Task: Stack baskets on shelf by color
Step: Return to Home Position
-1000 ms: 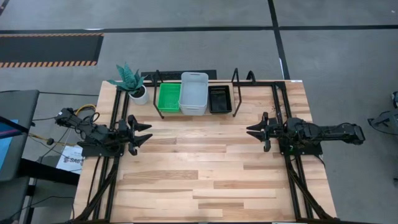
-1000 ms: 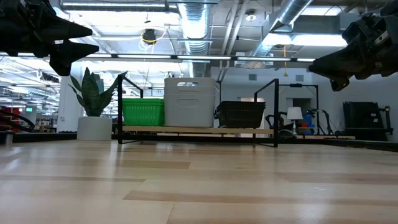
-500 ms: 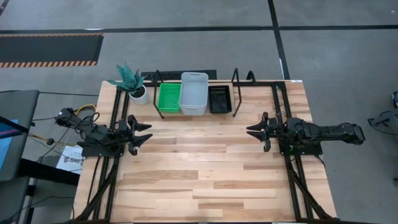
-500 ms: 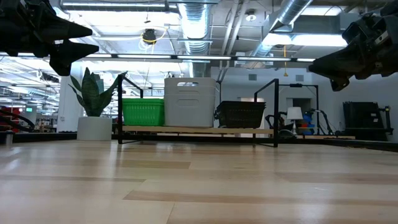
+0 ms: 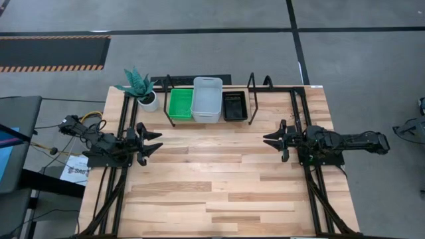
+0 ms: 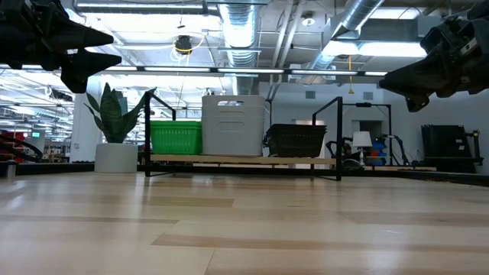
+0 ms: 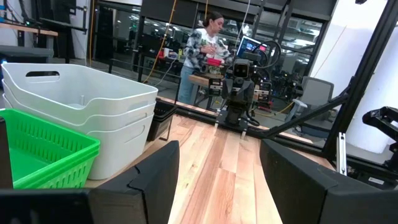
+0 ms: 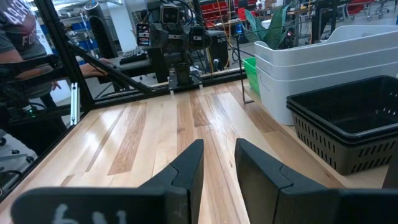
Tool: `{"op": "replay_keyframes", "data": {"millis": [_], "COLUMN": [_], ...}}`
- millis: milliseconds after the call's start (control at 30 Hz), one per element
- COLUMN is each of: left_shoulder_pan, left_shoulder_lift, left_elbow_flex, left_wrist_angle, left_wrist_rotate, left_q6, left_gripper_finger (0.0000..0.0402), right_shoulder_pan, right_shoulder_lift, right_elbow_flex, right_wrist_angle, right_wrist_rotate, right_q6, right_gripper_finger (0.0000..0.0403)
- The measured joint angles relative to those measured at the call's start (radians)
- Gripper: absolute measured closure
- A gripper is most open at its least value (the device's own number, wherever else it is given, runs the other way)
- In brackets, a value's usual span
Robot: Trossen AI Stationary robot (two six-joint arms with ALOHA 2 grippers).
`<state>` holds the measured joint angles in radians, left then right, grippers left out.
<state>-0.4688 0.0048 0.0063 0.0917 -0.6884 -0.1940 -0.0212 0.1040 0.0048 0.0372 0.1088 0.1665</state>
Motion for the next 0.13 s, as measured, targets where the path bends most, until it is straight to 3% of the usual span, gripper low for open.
{"op": "replay_keyframes", "data": {"millis": [133], "left_shoulder_pan": [0.000], "left_shoulder_lift": [0.000], "left_elbow_flex": [0.000], "left_wrist_angle": [0.000], "left_wrist_rotate": [0.000], "left_q6": [0.000], "left_gripper_finger": [0.0189], "right_shoulder_pan": [0.000], "right_shoulder_lift": [0.000], "right_elbow_flex": [0.000], "right_wrist_angle": [0.000], "right_wrist_rotate": [0.000], "right_q6": [0.000], "right_gripper_finger": [0.0285]}}
